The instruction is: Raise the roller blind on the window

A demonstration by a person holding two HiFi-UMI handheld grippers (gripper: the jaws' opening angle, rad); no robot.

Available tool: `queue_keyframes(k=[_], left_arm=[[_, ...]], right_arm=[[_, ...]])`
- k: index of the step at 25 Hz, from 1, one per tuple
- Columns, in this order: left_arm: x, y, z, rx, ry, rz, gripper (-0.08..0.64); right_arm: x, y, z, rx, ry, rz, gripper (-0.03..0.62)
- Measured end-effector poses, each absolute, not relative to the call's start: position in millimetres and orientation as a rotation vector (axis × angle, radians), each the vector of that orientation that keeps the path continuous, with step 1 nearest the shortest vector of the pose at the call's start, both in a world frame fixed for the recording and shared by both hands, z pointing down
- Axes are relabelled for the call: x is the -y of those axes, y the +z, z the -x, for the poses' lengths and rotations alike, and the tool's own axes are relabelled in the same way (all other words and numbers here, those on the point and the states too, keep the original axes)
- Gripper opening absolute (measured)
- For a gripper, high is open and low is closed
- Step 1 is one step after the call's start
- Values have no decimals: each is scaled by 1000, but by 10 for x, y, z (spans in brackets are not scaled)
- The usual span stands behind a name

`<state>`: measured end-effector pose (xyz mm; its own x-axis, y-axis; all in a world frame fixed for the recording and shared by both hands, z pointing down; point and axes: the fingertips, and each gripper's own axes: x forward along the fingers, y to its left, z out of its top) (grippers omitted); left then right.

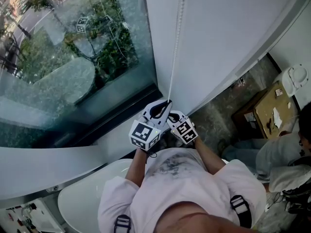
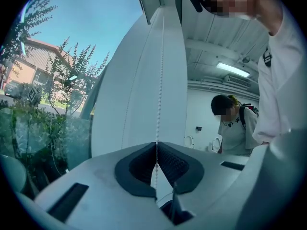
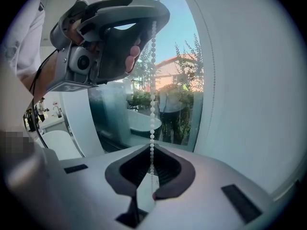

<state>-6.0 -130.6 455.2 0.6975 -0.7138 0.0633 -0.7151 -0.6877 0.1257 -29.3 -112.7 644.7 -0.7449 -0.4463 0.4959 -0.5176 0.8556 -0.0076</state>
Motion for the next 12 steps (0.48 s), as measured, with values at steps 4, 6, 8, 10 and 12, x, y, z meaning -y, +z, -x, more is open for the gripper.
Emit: queue_keyframes(k=[4, 6, 8, 10, 12], left_arm=[[1290, 4502, 68, 1188, -7, -2775, 12], [1298, 4484, 82, 1212, -16, -2785, 12], [1308, 4475, 104, 1233, -26, -2788, 12], [1304, 4458, 125, 1240, -32, -2791, 12], [1300, 4439, 142, 1247, -34, -2796, 12]], right_arm=[[1093, 6338, 285, 2559, 160, -718, 71], [1095, 6309, 260, 2554, 141, -732, 72], [1105, 6267, 231, 2552, 127, -754, 72], [1105, 6185, 217, 2564, 121, -776, 72], [1104, 6084, 218, 2583, 117, -789, 72]])
